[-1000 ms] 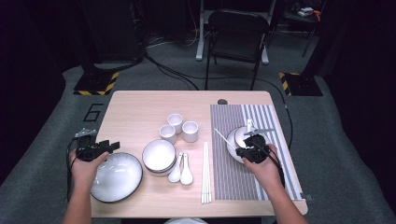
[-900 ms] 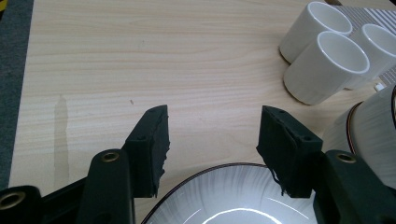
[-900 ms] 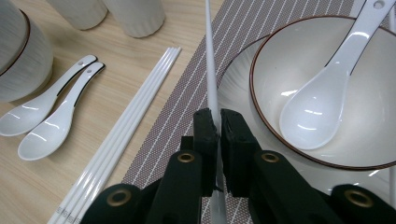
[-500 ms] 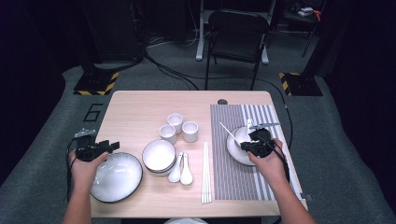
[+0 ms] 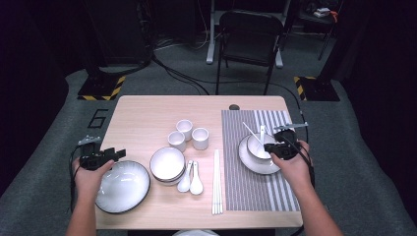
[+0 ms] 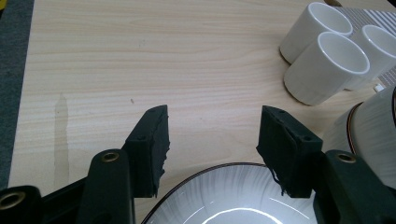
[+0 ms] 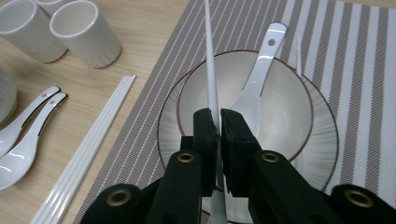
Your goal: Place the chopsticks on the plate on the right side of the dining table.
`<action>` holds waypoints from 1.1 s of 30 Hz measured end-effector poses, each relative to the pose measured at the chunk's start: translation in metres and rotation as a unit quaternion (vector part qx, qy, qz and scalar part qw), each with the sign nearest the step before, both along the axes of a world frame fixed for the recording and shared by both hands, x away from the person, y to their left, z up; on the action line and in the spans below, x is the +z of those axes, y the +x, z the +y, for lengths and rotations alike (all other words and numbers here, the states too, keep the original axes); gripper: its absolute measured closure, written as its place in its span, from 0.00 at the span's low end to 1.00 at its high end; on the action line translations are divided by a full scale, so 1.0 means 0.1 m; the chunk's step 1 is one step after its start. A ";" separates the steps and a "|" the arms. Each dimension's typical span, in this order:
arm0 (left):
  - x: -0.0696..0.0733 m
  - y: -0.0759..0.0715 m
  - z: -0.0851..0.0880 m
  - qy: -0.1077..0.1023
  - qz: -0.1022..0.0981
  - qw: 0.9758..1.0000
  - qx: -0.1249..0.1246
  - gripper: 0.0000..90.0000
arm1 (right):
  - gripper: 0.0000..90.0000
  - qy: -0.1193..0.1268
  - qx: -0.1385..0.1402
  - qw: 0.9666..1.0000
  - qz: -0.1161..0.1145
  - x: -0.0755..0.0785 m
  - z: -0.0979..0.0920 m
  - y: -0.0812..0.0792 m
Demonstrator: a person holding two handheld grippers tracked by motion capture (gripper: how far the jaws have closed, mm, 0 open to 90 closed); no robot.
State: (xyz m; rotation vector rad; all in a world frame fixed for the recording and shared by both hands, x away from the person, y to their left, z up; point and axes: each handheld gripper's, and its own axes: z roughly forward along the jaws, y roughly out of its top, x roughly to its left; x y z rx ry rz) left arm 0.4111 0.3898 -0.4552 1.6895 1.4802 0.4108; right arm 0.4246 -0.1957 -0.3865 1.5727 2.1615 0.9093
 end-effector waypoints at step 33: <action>-0.01 -0.06 0.06 0.005 0.004 1.000 0.004 0.48 | 0.95 -0.011 -0.065 0.998 0.014 -0.01 -0.44 0.21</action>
